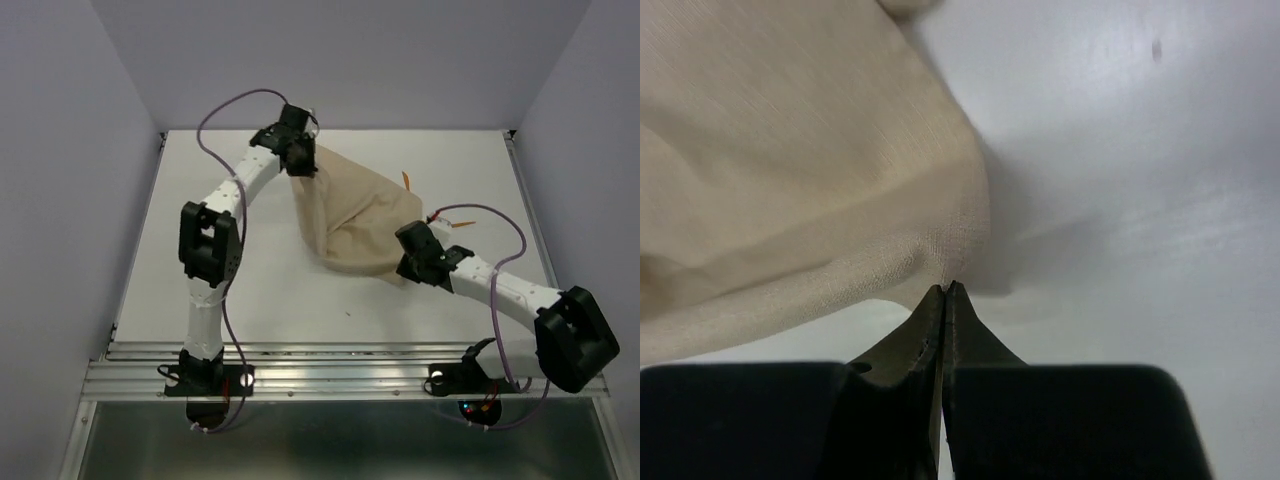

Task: Fold the napkin into a case and place the utensils inside
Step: Flatten out the crumpled napkin at the center of the board.

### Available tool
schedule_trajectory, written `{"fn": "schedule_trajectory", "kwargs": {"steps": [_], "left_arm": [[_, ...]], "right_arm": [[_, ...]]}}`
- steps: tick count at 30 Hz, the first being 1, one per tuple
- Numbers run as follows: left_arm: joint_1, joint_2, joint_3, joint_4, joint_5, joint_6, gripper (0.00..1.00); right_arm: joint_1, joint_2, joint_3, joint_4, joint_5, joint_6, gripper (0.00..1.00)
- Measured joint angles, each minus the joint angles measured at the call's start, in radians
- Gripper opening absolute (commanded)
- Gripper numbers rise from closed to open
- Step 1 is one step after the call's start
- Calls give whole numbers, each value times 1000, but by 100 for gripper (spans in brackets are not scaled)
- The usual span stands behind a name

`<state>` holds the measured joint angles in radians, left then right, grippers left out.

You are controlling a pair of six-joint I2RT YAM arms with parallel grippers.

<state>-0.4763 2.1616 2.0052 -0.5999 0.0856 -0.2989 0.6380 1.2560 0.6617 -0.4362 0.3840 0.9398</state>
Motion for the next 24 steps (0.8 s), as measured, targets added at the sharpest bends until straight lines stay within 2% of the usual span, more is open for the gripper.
{"fn": "schedule_trajectory", "kwargs": {"steps": [4, 7, 10, 13, 15, 18, 20, 21, 22, 23, 24], "left_arm": [[194, -116, 46, -9, 20, -13, 0], [313, -136, 190, -24, 19, -23, 0], [370, -191, 262, -28, 46, -39, 0], [399, -305, 211, -23, 82, -51, 0], [414, -427, 106, -1, 96, -58, 0], [425, -613, -108, 29, 105, -72, 0], [426, -755, -321, 78, 116, -86, 0], [425, -832, -480, 121, 123, -97, 0], [425, -878, -571, 134, 129, -104, 3], [425, -920, -679, 141, 143, -114, 11], [425, -946, -778, 146, 155, -127, 34]], "right_arm": [[-126, 156, 254, 49, 5, -148, 1], [-177, 291, 553, 75, 14, -275, 1], [-188, 367, 805, 121, 16, -365, 1], [-187, 350, 934, 154, 11, -421, 1], [-186, 302, 927, 171, 2, -432, 1], [-186, 196, 821, 181, -10, -435, 1], [-186, 119, 688, 182, -28, -417, 1], [-186, 98, 644, 177, -34, -408, 2], [-186, 71, 566, 175, -49, -390, 4], [-186, 56, 502, 169, -64, -378, 16], [-186, 47, 430, 161, -78, -357, 21]]}}
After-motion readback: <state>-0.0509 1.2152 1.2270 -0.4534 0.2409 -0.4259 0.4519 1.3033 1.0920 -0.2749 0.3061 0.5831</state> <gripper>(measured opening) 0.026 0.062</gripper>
